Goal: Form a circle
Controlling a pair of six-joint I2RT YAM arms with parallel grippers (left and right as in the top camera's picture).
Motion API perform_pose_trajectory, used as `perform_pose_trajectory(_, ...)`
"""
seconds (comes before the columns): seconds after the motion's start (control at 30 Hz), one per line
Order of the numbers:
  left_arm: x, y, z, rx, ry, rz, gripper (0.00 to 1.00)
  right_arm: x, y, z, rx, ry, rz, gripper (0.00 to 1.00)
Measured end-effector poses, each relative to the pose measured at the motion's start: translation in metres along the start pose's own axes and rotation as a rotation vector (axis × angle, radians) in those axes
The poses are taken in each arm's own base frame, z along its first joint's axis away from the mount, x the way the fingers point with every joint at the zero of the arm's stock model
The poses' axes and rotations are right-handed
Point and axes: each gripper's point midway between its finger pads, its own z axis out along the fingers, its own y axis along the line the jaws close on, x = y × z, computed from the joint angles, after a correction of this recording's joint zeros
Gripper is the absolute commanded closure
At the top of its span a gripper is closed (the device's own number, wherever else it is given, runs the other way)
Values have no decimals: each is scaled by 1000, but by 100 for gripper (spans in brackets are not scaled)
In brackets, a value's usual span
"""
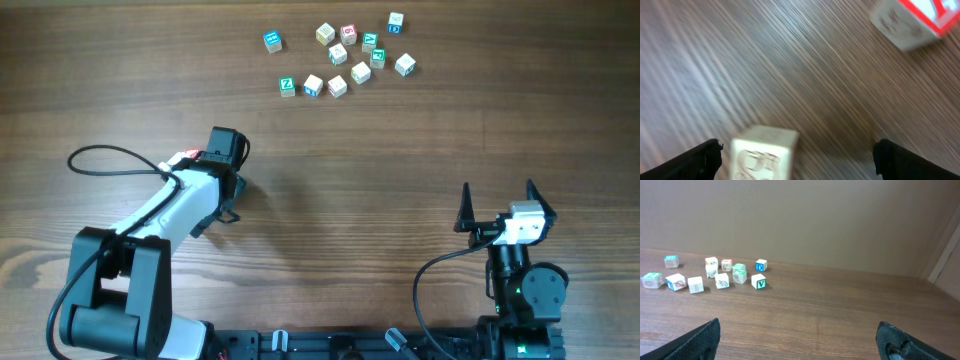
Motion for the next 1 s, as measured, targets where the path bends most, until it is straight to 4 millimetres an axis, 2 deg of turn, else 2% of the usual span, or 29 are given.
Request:
perform_pose_trajectory(0.13,41,-23,-10,144,244,-1,0,0,0,0,0,0,0,0)
perform_pose_trajectory(0.2,62,-39,-25,247,388,-5,0,0,0,0,0,0,0,0)
perform_pose_trajectory(0.27,74,-48,-34,307,472,-5,0,-1,0,0,0,-3,-5,0)
perform_pose_trajectory(0.33,84,-56,-43,359,544,-4,0,-13,0,0,-2,-51,-25,0)
perform_pose_trajectory(0.4,85,-67,-48,415,568,-4,0,-13,4,0,-27,-56,-35,0)
perform_pose_trajectory(0.5,81,-106,-70,633,600,13,0,-36,10,-3,-66,-152,-23,0)
perform_pose_trajectory(0.53,71,-136,-93,836,588,50,0,-47,12,-5,-78,-196,6,1)
perform_pose_trajectory(0.57,59,-158,-114,991,559,86,1,-58,11,-7,-85,-242,41,0)
perform_pose_trajectory(0.6,41,-180,-146,1184,496,135,1,-70,11,-11,-95,-286,89,0)
perform_pose_trajectory(0.67,15,-197,-190,1396,389,195,0,-86,9,-16,-102,-353,167,0)
perform_pose_trajectory(0.7,-1,-200,-213,1475,313,222,1,-93,6,-18,-91,-384,194,0)
perform_pose_trajectory(0.73,-19,-196,-233,1512,231,235,1,-103,-1,-23,-69,-431,228,0)
perform_pose_trajectory(0.8,-54,-178,-252,1468,97,210,0,-122,-16,-33,-23,-528,348,0)
perform_pose_trajectory(0.87,-84,-150,-255,1340,-34,152,0,-127,-28,-37,-8,-566,534,0)
perform_pose_trajectory(0.9,-101,-125,-250,1215,-115,99,0,-126,-31,-37,-13,-570,620,0)
perform_pose_trajectory(1.0,-125,-68,-244,983,-292,21,0,-120,-32,-29,-46,-538,792,0)
